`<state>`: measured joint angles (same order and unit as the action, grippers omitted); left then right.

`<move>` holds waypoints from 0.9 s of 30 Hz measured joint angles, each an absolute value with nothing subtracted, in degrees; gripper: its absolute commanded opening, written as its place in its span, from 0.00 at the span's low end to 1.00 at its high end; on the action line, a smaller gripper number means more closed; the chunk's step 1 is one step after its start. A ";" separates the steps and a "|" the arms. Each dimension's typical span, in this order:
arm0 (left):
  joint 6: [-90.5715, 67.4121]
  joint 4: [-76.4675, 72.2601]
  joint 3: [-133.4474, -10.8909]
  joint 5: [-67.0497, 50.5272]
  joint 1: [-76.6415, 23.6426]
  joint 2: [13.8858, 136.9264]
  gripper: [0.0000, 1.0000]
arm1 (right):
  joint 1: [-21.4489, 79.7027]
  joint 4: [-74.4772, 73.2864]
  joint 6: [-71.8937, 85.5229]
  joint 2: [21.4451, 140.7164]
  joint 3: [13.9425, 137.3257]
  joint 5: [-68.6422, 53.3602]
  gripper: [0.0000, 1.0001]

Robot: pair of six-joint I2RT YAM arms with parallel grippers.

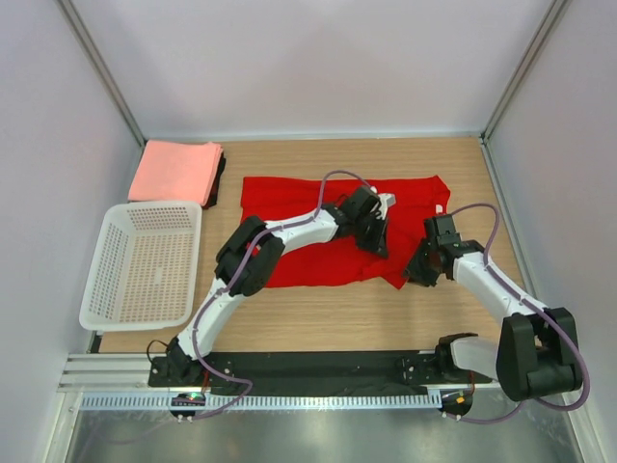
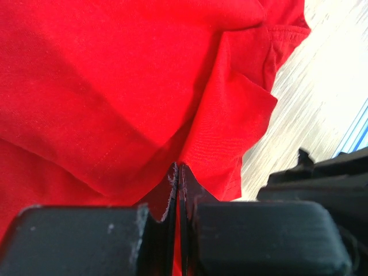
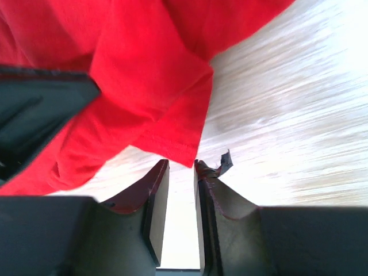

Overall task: Fold and stack the t-shirts
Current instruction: Fold the tshirt

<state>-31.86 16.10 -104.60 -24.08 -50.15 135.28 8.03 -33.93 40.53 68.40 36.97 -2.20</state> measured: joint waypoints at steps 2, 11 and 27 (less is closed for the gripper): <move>-32.36 16.08 -104.79 -24.08 -50.11 135.44 0.00 | 9.26 -33.89 41.17 68.40 36.45 -2.20 0.35; -32.64 16.03 -104.92 -24.51 -50.11 135.81 0.00 | 12.58 -33.34 44.77 68.14 32.99 -1.41 0.37; -32.84 16.01 -104.99 -24.73 -50.11 136.38 0.00 | 13.58 -28.10 47.99 68.79 30.85 1.37 0.37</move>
